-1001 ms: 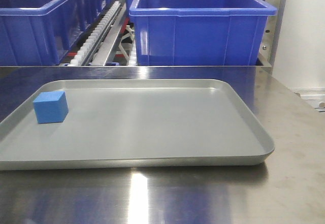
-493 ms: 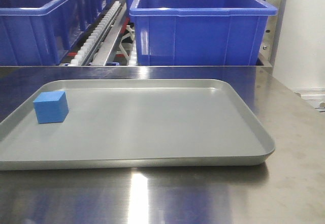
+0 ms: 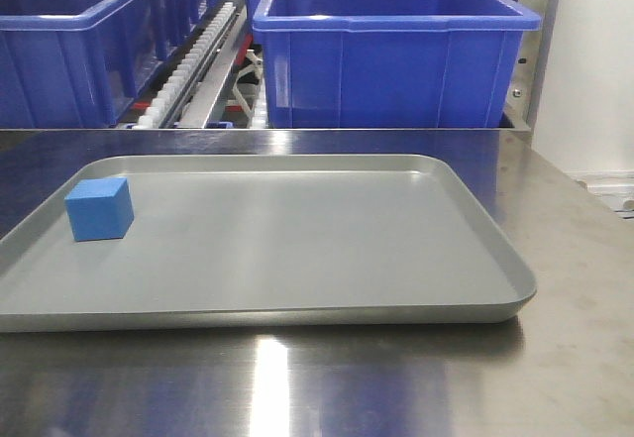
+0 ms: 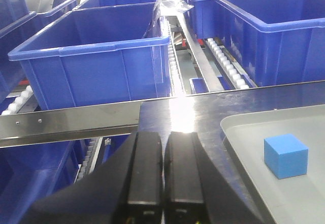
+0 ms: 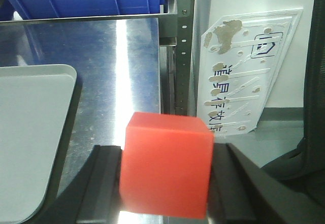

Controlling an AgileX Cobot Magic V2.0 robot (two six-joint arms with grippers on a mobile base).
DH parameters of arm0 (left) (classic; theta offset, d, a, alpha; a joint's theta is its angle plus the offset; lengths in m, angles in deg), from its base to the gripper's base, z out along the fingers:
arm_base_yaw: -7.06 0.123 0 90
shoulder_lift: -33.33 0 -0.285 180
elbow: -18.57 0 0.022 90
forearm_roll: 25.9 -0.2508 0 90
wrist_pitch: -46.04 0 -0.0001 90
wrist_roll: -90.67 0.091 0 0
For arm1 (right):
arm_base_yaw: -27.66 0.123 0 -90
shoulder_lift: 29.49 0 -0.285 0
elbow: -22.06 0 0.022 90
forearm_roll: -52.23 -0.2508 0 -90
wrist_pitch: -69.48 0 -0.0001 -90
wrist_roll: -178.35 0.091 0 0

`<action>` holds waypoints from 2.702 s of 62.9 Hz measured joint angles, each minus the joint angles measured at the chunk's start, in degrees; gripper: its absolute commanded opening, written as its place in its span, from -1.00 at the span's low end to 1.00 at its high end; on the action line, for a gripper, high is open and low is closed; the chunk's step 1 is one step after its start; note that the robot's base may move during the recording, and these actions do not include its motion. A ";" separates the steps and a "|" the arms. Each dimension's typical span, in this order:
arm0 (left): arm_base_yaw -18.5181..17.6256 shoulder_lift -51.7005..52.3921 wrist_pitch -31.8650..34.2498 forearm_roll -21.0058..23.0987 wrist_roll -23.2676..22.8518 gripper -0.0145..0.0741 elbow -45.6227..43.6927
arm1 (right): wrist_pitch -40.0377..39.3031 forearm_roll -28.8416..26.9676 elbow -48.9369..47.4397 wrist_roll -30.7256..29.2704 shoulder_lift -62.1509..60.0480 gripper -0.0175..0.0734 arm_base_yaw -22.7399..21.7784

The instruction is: Sort and place red and blue blocks on shelf

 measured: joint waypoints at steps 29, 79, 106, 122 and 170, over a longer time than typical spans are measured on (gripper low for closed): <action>0.00 -0.12 0.00 0.69 0.00 -0.37 0.00 | 0.00 0.00 0.00 0.10 0.00 -0.49 0.00; -6.55 -57.58 -20.08 10.77 0.00 -0.37 -41.78 | 0.00 0.00 0.00 -0.01 0.00 -0.49 0.00; -6.55 -57.92 -20.68 10.09 0.00 -0.37 -42.16 | 0.00 0.00 0.00 -0.01 0.00 -0.49 0.00; -6.55 -57.92 -22.81 10.54 0.00 -0.37 -42.16 | 0.00 0.00 0.00 0.10 0.00 -0.49 0.00; -6.70 -61.38 -30.05 19.22 0.00 0.56 -42.72 | 0.00 0.00 0.00 -0.01 0.00 -0.49 0.00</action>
